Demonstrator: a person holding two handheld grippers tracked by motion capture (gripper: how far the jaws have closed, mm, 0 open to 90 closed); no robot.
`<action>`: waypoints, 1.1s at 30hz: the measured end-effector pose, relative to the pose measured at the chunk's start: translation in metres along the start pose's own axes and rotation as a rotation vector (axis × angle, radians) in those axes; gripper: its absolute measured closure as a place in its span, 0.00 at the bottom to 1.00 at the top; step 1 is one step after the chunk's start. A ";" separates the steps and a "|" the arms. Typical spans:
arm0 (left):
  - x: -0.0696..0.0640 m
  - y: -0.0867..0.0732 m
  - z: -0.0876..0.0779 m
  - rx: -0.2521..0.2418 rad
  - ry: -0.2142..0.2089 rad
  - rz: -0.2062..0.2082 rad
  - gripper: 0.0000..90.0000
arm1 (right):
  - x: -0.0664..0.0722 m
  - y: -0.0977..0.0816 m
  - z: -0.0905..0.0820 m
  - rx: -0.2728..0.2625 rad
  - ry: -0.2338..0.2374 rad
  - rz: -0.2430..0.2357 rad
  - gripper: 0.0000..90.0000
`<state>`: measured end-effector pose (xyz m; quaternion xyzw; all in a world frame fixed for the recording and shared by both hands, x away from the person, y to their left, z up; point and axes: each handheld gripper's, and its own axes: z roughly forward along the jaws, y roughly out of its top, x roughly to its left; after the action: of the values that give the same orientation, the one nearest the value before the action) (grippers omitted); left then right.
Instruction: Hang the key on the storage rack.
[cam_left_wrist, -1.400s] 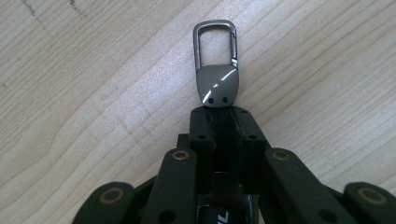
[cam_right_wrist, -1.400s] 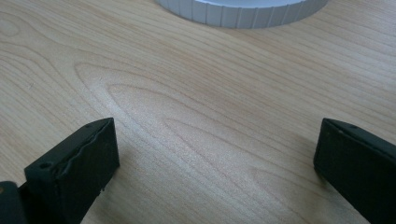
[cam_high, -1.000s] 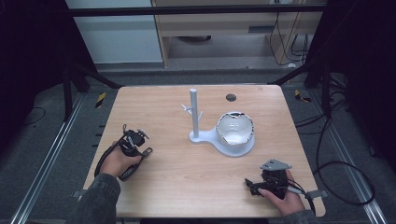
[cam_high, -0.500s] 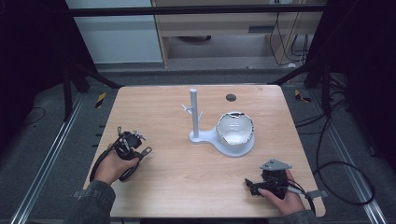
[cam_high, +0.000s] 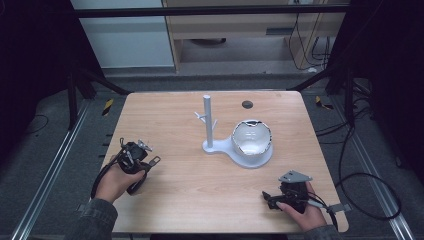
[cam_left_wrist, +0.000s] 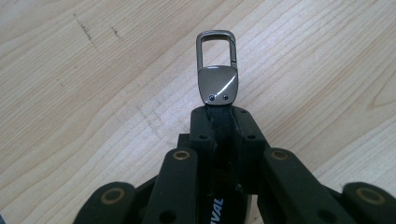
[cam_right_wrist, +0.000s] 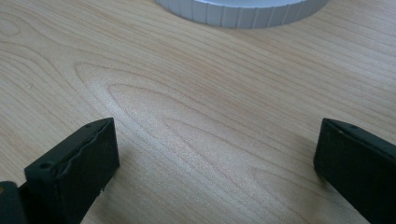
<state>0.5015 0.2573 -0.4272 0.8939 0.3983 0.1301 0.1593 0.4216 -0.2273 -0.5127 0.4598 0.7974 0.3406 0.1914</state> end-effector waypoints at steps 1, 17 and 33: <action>-0.001 -0.001 -0.001 -0.006 -0.001 0.002 0.89 | 0.000 0.000 0.000 0.000 0.000 0.000 0.00; 0.005 -0.020 -0.032 -0.100 0.006 -0.054 0.89 | 0.000 0.000 0.000 0.000 0.000 0.000 0.00; -0.009 -0.042 -0.059 -0.239 0.038 -0.048 0.89 | 0.000 0.000 0.000 0.000 0.000 0.001 0.00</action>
<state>0.4465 0.2876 -0.3902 0.8560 0.4044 0.1898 0.2602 0.4216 -0.2273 -0.5127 0.4602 0.7973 0.3407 0.1910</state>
